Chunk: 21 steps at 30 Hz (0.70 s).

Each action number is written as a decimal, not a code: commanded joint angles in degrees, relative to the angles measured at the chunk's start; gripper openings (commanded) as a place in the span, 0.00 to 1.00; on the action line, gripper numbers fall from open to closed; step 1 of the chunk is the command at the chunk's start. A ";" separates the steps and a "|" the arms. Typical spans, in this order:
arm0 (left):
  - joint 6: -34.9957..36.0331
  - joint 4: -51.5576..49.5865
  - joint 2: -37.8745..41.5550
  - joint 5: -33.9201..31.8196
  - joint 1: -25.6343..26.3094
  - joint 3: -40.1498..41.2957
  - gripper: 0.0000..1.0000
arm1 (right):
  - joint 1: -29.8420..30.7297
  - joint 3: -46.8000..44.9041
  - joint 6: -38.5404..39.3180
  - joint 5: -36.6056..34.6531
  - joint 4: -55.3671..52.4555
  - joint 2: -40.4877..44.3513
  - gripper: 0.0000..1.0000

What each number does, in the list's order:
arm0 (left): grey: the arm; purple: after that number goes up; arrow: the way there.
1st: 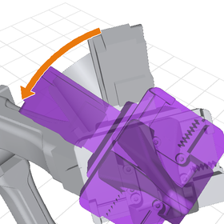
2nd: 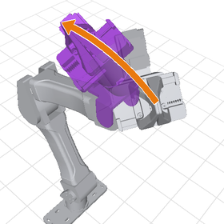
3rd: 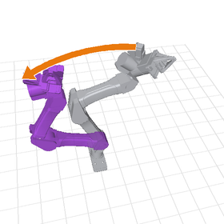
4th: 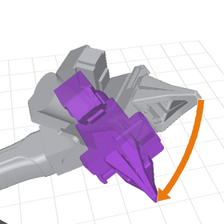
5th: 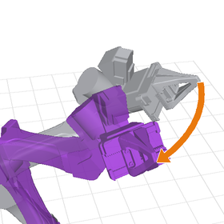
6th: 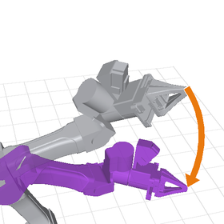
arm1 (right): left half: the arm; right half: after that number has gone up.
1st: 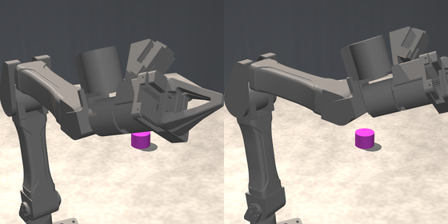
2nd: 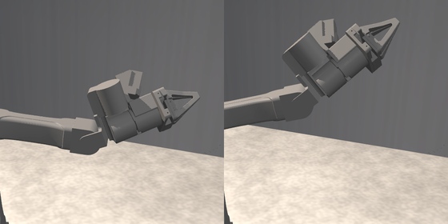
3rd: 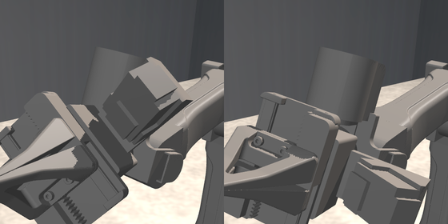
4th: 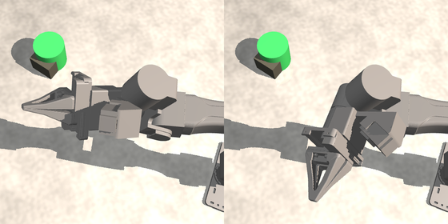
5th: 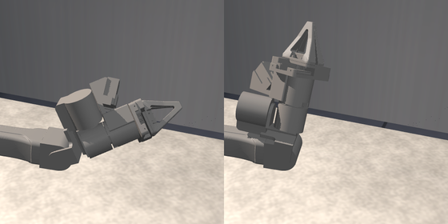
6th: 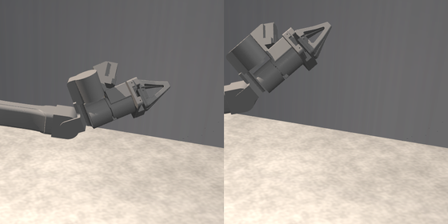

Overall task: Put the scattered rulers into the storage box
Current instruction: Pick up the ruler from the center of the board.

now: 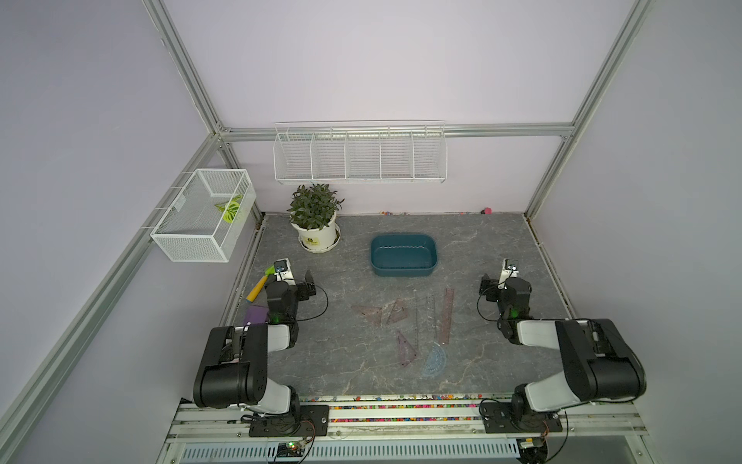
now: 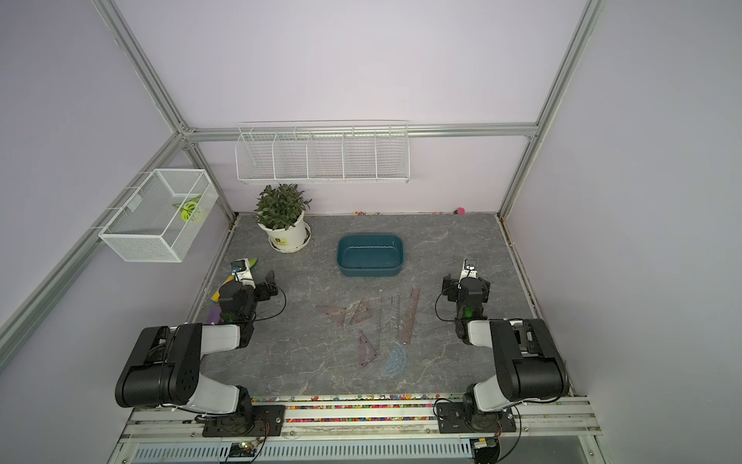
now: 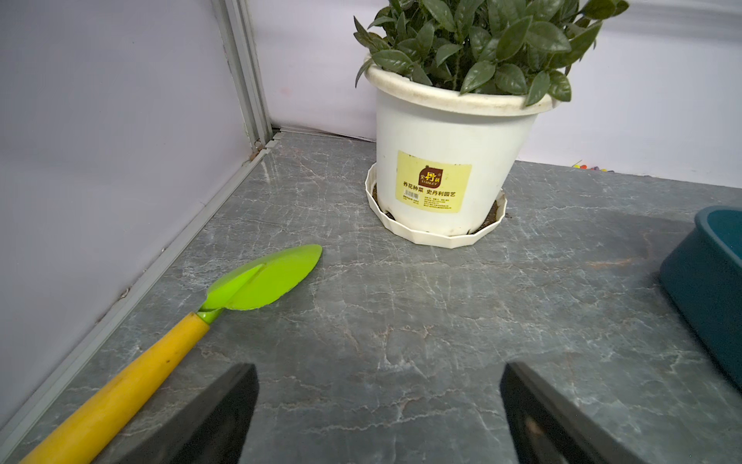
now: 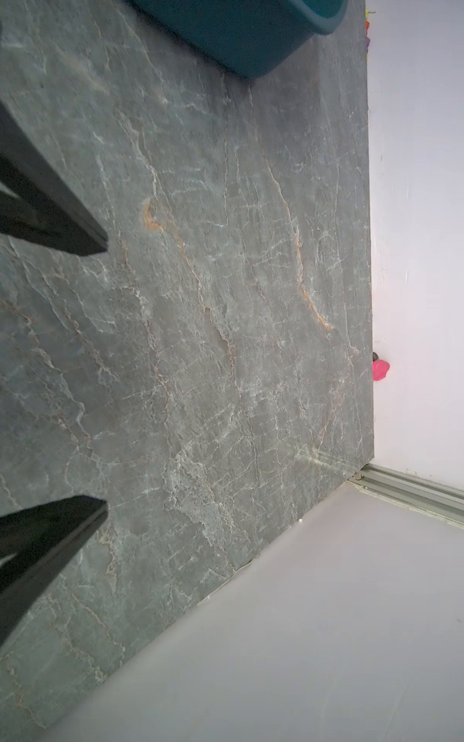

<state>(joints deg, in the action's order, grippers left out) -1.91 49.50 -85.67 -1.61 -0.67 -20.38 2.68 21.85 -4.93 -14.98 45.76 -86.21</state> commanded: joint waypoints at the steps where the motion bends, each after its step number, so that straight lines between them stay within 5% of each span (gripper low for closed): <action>1: -0.42 -0.68 -0.12 -4.43 1.81 -1.73 1.00 | 0.95 0.16 2.26 -0.82 2.94 0.30 0.99; 4: 0.63 -6.03 2.11 -13.27 4.43 -4.83 1.00 | 3.07 5.58 0.36 -6.78 -11.93 6.85 0.99; 7: 1.27 -25.10 4.29 -16.55 8.32 -15.29 1.00 | 4.40 17.17 -9.64 -7.11 -38.96 9.73 0.99; 9: -5.66 -35.99 3.53 -21.46 11.40 -22.74 1.00 | 8.91 21.68 -11.40 -8.04 -47.32 8.91 0.99; 14: -23.60 -62.53 -3.02 -18.21 19.02 -41.02 1.00 | 25.58 29.38 -22.20 -6.42 -64.62 5.62 0.98; 21: -30.68 -71.14 -6.52 -6.51 23.45 -45.47 0.93 | 37.44 33.68 -36.09 4.28 -69.51 -2.66 0.94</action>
<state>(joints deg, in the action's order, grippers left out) -26.81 -10.68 -90.96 -13.15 22.98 -65.01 38.96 54.26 -32.88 -14.81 -16.36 -86.56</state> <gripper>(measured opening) 0.940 0.951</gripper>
